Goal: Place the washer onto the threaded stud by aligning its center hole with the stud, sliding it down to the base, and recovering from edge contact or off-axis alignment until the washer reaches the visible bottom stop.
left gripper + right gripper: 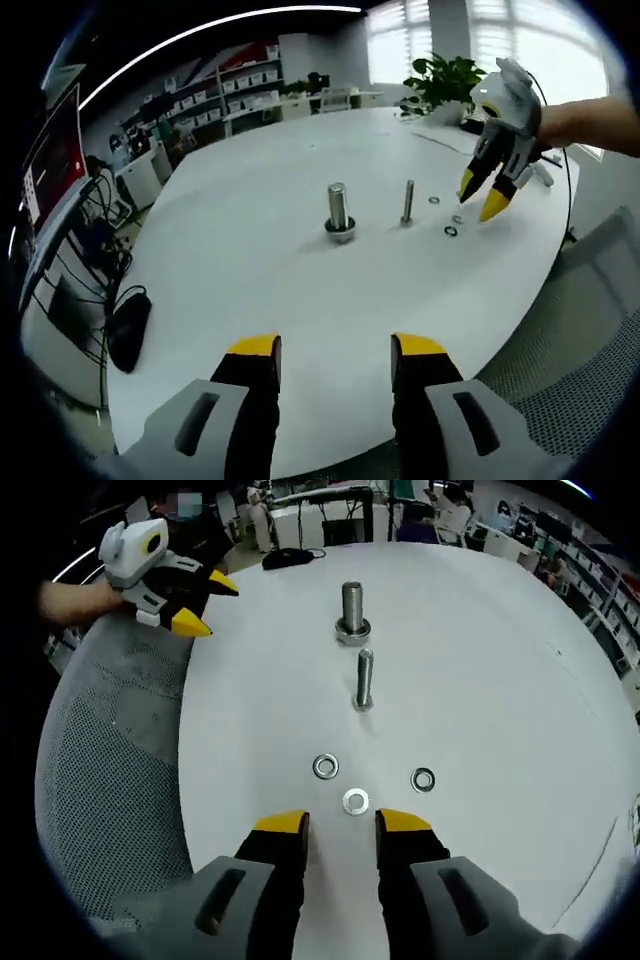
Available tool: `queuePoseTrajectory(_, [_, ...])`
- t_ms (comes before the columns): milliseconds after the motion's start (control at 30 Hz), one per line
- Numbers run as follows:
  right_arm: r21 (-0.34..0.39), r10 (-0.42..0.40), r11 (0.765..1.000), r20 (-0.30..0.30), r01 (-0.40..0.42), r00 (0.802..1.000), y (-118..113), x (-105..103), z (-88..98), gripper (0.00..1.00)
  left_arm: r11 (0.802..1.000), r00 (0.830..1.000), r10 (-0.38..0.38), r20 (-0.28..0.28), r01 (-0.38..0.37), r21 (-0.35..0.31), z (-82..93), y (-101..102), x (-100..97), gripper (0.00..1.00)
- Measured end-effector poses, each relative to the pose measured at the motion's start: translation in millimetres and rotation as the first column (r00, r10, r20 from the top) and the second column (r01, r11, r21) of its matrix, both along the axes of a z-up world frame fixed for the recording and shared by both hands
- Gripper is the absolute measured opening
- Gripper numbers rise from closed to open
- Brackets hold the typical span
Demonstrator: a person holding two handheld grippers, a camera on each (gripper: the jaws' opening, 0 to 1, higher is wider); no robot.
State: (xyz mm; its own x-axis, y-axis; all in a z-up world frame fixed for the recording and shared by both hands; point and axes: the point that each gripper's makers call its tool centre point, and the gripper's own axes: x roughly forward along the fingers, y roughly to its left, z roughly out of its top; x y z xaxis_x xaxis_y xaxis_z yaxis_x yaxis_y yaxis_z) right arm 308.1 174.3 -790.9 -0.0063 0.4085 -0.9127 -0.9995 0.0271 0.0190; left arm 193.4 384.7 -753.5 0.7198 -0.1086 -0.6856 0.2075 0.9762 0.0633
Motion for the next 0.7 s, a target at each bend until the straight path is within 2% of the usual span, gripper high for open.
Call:
queuePoseTrajectory(167, [-0.033, 0.049, 0.998, 0.002, -0.049, 0.999, 7, 0, -5.1, 0.28, 1.0, 1.0, -0.007, -0.026, 0.007, 0.005, -4.5, -1, -3.3, 0.38])
queuePoseTrajectory(233, [-0.086, 0.102, 0.991, 0.021, -0.1, 0.995, 5, 2, -9.6, 0.27, 1.0, 1.0, -0.005, -0.025, 0.005, 0.003, -4.1, -1, -3.5, 0.38])
queuePoseTrajectory(267, [-0.053, 0.127, 0.991, 0.032, -0.125, 0.991, 12, 2, -7.1, 0.26, 1.0, 1.0, -0.004, -0.02, 0.004, 0.002, -3.2, 0, -3.4, 0.38])
queuePoseTrajectory(333, [-0.059, 0.112, 0.992, 0.018, -0.111, 0.994, 13, 0, -6.7, 0.25, 1.0, 1.0, -0.004, -0.016, 0.004, 0.003, -2.3, 0, -3.4, 0.37])
queuePoseTrajectory(433, [-0.076, 0.165, 0.984, 0.037, -0.162, 0.986, 13, 1, -7.3, 0.22, 1.0, 1.0, -0.003, -0.02, 0.003, 0.01, -3.0, 1, -3.4, 0.37])
queuePoseTrajectory(700, [-0.086, 0.155, 0.985, 0.025, -0.152, 0.988, 11, 1, -7.9, 0.21, 1.0, 1.0, -0.003, -0.015, 0.003, 0.02, -2.5, 2, -2.4, 0.37])
